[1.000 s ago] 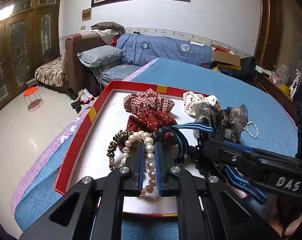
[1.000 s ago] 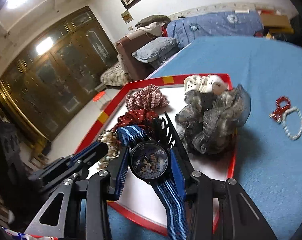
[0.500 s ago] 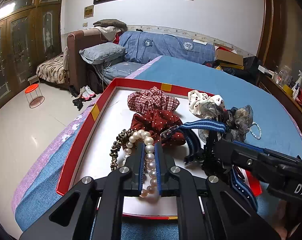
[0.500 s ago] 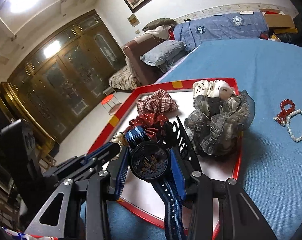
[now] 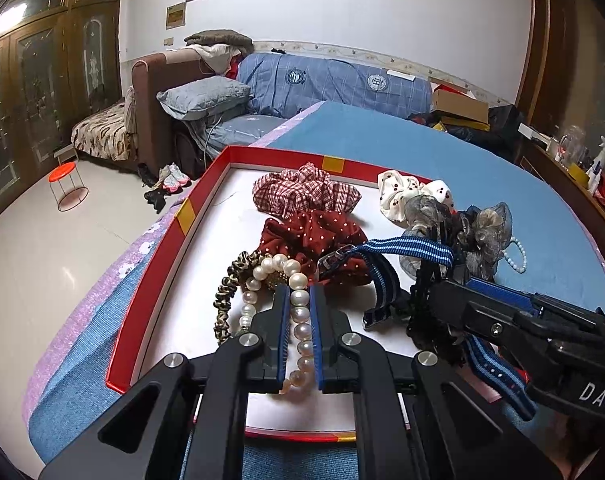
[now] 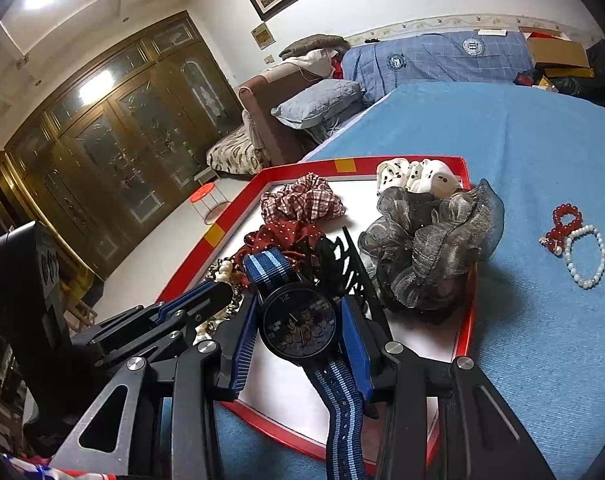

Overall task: Organize jewelry
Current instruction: 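Lower the watch and pearl bracelet into the box and open both grippers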

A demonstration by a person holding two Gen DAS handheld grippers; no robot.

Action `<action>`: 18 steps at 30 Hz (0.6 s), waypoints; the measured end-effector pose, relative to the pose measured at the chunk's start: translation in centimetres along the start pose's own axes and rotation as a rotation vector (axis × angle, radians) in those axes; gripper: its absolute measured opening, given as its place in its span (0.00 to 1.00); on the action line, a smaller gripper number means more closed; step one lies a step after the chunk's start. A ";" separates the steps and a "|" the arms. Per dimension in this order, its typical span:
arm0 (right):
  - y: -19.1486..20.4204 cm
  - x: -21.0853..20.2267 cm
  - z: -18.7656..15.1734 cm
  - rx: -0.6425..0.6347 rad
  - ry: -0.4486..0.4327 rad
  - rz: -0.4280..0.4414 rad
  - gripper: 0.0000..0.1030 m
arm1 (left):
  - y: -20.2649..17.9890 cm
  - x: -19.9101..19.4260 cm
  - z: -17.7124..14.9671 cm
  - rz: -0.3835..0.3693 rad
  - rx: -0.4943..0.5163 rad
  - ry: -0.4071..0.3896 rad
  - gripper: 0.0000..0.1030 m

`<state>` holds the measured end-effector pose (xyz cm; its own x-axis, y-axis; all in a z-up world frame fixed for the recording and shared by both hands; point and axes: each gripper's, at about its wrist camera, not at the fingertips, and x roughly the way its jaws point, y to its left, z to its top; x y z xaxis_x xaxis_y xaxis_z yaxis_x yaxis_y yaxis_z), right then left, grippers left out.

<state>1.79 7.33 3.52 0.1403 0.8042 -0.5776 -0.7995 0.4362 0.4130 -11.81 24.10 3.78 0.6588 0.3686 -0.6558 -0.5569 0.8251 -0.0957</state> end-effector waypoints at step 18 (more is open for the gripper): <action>-1.1 -1.9 -0.2 0.049 -0.045 0.008 0.54 | 0.4 -0.7 0.0 -0.007 -0.028 0.009 0.42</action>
<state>2.28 5.20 4.01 0.1609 0.8245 -0.5425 -0.7713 0.4479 0.4521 -12.51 24.16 4.24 0.6582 0.3591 -0.6616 -0.5662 0.8154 -0.1207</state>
